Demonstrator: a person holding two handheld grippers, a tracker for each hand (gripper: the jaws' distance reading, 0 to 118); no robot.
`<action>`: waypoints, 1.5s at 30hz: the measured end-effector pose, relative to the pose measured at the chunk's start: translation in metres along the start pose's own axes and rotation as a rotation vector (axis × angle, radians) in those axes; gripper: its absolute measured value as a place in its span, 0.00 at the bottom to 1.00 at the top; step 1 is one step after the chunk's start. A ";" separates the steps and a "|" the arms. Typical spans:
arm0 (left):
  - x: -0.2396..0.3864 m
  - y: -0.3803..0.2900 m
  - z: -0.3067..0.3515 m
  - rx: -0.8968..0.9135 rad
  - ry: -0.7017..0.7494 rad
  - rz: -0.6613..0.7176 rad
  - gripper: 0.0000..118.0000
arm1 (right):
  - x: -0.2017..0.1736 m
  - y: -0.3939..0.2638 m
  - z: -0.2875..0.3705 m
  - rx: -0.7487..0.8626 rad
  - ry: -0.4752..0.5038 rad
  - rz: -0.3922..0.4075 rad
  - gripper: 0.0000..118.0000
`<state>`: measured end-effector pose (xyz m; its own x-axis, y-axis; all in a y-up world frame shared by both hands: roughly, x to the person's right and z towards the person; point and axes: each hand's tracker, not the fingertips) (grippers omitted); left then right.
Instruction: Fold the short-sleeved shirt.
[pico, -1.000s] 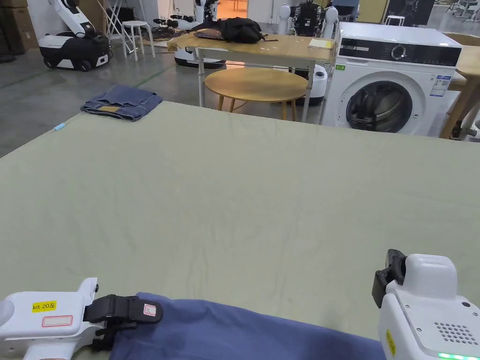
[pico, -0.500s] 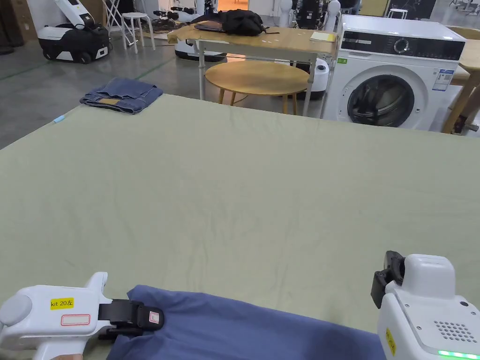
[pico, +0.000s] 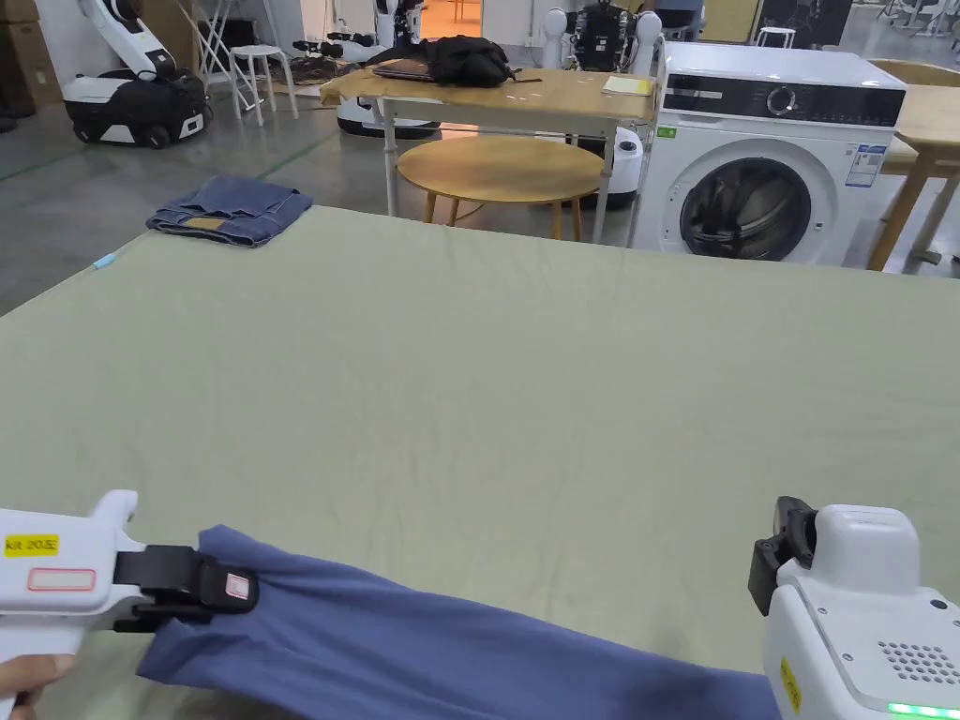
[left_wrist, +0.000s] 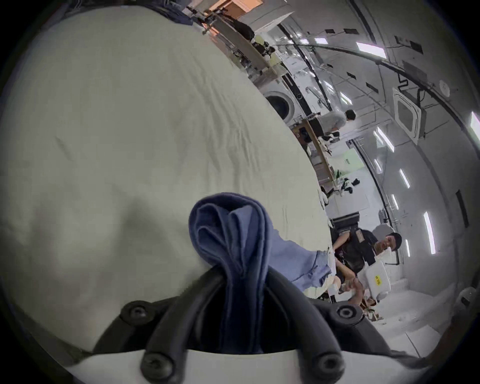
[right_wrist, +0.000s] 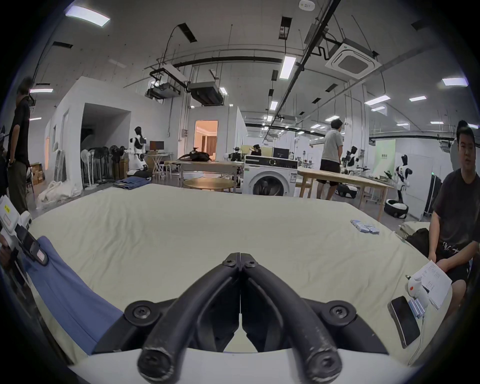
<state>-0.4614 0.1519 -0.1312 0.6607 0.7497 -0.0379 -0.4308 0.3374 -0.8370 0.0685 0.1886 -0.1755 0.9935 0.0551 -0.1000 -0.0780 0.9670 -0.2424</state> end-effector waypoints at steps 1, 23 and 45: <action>0.001 0.004 0.009 0.018 0.036 0.019 0.01 | 0.001 0.001 -0.001 0.000 0.001 -0.001 0.00; 0.147 0.000 -0.087 -0.160 0.021 -0.080 0.01 | 0.009 0.006 0.007 0.021 -0.002 -0.031 0.00; 0.173 -0.036 -0.193 -0.362 0.085 -0.171 0.34 | 0.047 -0.011 0.003 -0.026 -0.060 -0.036 0.00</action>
<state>-0.2132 0.1593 -0.2131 0.7591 0.6452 0.0865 -0.0762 0.2200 -0.9725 0.1163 0.1819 -0.1743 0.9988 0.0360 -0.0327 -0.0435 0.9619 -0.2698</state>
